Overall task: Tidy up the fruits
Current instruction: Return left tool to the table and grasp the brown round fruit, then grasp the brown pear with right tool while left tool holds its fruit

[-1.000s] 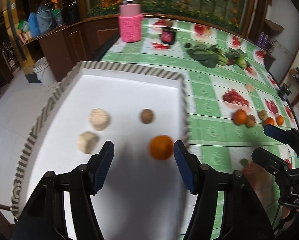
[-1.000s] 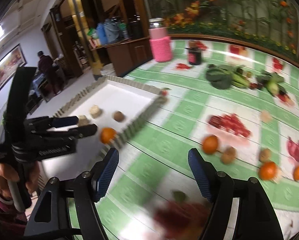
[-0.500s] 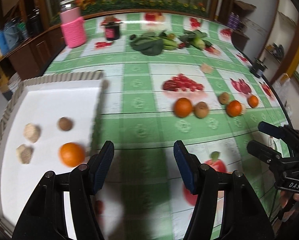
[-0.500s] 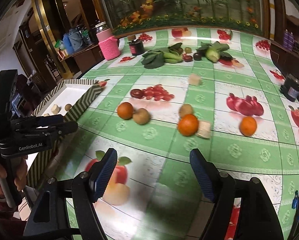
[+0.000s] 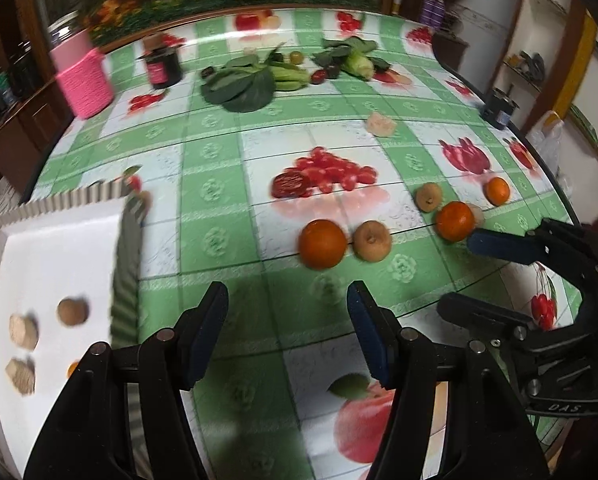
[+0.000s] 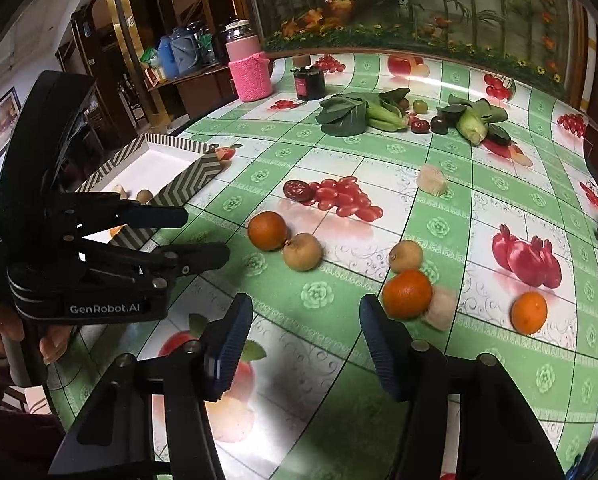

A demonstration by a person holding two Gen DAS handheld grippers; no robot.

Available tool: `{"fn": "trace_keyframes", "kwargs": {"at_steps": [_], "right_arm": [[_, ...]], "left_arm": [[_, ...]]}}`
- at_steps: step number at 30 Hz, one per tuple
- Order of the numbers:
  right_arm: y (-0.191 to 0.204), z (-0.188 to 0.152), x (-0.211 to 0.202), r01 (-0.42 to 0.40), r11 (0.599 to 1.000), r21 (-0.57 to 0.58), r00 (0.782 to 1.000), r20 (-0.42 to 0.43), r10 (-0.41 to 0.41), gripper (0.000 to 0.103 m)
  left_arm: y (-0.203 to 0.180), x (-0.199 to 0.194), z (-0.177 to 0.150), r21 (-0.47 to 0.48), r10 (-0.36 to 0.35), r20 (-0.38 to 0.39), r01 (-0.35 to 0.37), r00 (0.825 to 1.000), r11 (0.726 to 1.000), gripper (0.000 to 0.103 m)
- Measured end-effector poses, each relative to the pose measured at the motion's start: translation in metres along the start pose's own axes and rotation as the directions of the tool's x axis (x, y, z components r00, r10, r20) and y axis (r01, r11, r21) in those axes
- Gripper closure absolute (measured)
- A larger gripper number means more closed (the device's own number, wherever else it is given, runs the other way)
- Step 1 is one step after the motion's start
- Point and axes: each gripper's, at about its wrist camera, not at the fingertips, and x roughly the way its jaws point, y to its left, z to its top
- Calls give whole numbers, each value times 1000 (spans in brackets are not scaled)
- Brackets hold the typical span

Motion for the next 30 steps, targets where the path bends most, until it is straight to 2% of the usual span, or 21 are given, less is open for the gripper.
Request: {"fn": "trace_keyframes", "kwargs": {"at_steps": [8,10,12,13,23,28,29,30], "right_arm": [[-9,1,8,-7,1000,6,1000,-20,7,45],[-12,2,9,-10,1000,11,1000,-22,11,44],[-13,4,9,-14,1000,11,1000,-22,14,44],[-13,5,10,-16,1000,10,1000,-22,16,44],[-1,21,32,-36,999,-39,998,-55,34,44],[5,29,49,-20,998,-64,998,-67,16,46],[6,31,51,-20,998,-67,997,-70,15,48],[7,32,54,-22,997,-71,997,-77,17,56]], "left_arm": [[-14,22,14,82,-30,-28,32,999,996,43],[-16,27,16,105,-28,-34,31,999,994,45],[-17,32,17,114,-19,-43,24,999,993,73],[-15,34,18,106,-29,-54,35,998,994,76],[7,18,11,56,0,-18,1,1000,998,77],[20,5,5,11,9,-5,-9,1000,1000,77],[22,3,4,4,7,-4,-7,1000,1000,77],[24,2,2,-6,4,-4,-4,1000,1000,77]]}}
